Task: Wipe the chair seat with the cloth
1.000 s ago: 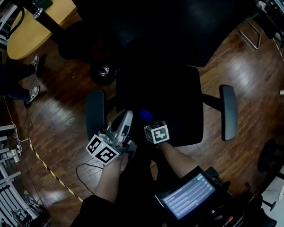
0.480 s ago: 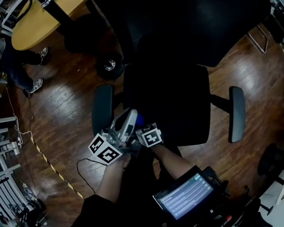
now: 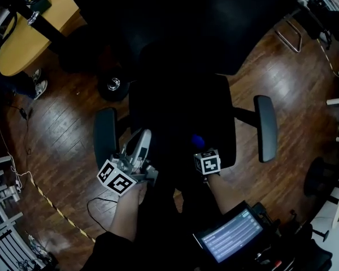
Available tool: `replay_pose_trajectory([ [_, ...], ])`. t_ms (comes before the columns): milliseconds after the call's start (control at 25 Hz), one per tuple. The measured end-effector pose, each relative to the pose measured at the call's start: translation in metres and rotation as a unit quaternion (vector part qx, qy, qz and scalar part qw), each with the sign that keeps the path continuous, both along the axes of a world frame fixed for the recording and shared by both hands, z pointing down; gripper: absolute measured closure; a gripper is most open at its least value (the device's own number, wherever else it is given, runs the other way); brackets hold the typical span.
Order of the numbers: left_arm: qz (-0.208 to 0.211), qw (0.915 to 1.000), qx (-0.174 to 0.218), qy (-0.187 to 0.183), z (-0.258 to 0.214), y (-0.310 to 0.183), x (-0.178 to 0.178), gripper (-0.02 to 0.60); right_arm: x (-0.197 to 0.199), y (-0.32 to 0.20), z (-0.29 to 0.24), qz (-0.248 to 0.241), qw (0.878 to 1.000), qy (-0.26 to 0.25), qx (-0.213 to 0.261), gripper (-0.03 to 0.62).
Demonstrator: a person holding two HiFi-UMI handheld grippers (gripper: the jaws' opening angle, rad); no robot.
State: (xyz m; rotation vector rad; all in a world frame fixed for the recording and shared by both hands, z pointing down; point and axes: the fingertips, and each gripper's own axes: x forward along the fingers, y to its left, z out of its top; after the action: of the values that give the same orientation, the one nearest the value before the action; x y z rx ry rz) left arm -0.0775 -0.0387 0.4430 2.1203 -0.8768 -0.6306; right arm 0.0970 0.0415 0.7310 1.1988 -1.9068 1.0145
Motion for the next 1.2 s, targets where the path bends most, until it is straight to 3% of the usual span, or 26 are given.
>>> replay_pose_trajectory([
  [160, 0.007, 1.0000, -0.004, 0.002, 0.003, -0.001, 0.006, 0.591, 0.087, 0.010, 0.001, 0.070, 0.997, 0.042, -0.003, 0.549],
  [240, 0.009, 0.9999, -0.005, 0.003, 0.004, -0.002, 0.007, 0.591, 0.110, 0.011, -0.001, 0.091, 0.995, 0.046, 0.003, 0.549],
  [640, 0.006, 0.9999, -0.012, 0.003, 0.008, -0.004, 0.007, 0.591, 0.113, -0.001, -0.010, 0.109, 0.992, 0.065, 0.000, 0.549],
  [880, -0.003, 0.9996, -0.022, 0.017, 0.005, 0.001, 0.004, 0.591, 0.042, -0.098, -0.030, 0.078, 0.996, 0.015, 0.027, 0.549],
  [1200, -0.025, 0.9978, -0.051, 0.035, 0.011, 0.002, -0.003, 0.591, -0.124, -0.220, -0.041, -0.048, 0.997, -0.047, 0.030, 0.549],
])
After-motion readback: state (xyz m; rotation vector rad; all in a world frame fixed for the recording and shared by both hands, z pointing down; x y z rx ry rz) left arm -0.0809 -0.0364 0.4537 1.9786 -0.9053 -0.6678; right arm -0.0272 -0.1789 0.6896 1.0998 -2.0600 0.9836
